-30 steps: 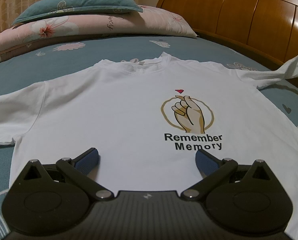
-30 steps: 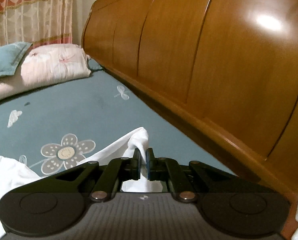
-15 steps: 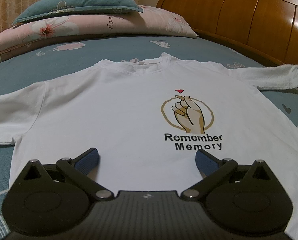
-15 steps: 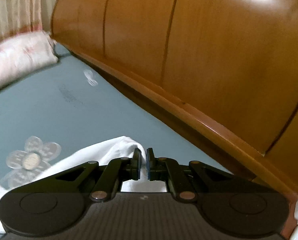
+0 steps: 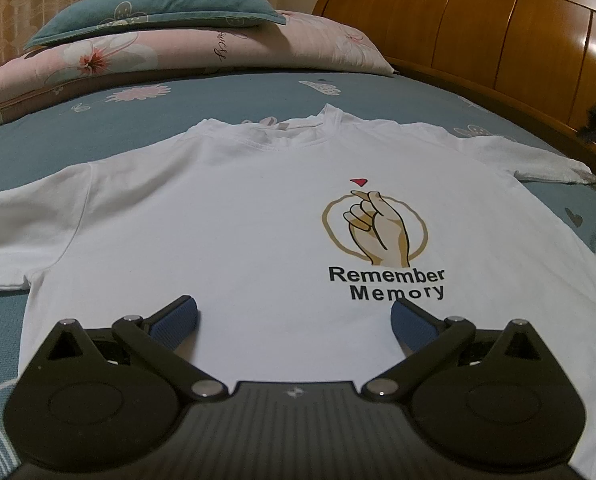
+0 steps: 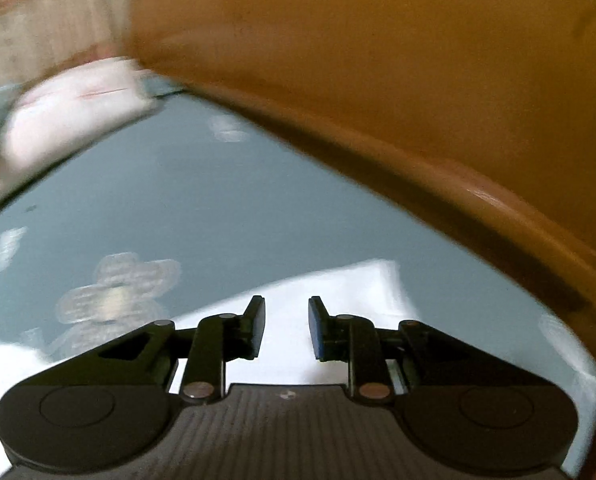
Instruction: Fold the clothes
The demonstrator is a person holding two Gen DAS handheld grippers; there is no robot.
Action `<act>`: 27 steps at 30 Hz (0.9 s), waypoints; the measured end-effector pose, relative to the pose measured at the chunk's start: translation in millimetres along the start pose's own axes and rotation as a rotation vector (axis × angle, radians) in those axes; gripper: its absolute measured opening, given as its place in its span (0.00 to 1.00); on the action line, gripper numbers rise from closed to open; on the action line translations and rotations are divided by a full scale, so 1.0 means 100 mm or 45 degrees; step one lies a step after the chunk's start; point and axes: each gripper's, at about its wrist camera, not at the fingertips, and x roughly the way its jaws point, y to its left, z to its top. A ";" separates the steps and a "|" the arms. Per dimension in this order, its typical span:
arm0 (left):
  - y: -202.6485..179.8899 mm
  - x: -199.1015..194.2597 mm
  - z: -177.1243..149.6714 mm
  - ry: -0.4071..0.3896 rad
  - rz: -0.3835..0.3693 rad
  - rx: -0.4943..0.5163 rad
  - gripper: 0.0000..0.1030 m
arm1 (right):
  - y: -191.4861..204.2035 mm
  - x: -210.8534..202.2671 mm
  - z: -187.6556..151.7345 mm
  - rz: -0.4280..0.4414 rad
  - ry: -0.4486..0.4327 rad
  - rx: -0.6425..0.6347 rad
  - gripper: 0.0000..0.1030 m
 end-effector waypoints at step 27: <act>0.00 0.01 0.00 -0.001 0.001 0.002 0.99 | 1.72 0.49 -0.51 0.350 0.281 -0.827 0.26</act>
